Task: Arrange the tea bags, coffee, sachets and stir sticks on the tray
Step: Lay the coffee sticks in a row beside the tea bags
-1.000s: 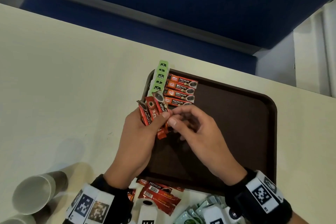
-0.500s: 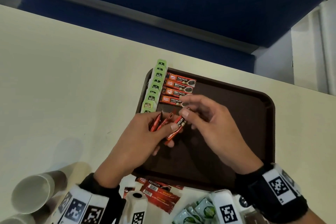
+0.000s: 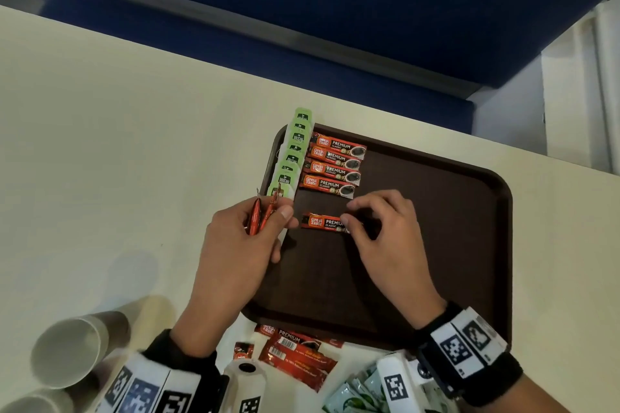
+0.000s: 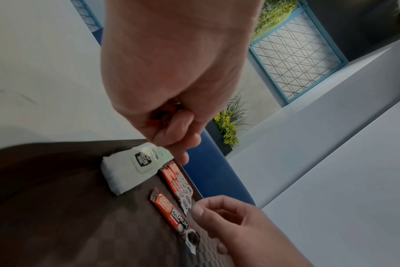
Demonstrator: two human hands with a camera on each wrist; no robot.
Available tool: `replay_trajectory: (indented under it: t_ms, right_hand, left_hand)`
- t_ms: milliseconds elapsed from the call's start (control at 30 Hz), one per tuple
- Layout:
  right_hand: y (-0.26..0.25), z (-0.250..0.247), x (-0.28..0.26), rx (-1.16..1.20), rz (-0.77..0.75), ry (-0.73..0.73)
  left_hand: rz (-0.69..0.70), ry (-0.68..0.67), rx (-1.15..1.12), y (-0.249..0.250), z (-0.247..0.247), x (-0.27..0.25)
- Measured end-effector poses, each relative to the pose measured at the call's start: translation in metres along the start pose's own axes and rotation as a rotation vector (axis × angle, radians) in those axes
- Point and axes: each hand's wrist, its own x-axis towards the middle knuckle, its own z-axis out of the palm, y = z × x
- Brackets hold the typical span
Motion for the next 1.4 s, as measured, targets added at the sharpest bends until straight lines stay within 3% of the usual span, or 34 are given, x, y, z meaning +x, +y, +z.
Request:
replay_trajectory:
  t_ms: [133,267,567,1233,1300,1400]
  right_hand:
    - [-0.001,0.006,-0.004,-0.201,-0.211,-0.048]
    - [0.000,0.013,0.000,-0.301,-0.274,-0.058]
    - [-0.003,0.025,0.016,-0.311,-0.305,0.035]
    - [-0.009,0.021,0.024,-0.250,-0.291,0.046]
    - [-0.011,0.017,0.021,-0.160,-0.258,0.072]
    - [-0.014,0.006,0.014,0.064,-0.160,0.067]
  left_hand:
    - [0.006,0.006,-0.014,0.000,-0.001,-0.001]
    - [-0.002,0.012,-0.018,0.000,-0.001,-0.002]
    - [-0.021,0.013,-0.031,-0.002,-0.004,-0.003]
    - [-0.032,0.003,-0.044,-0.001,-0.003,-0.004]
    - [-0.049,-0.041,-0.040,0.000,-0.002,-0.004]
    - [-0.092,-0.222,-0.086,0.002,0.001,-0.005]
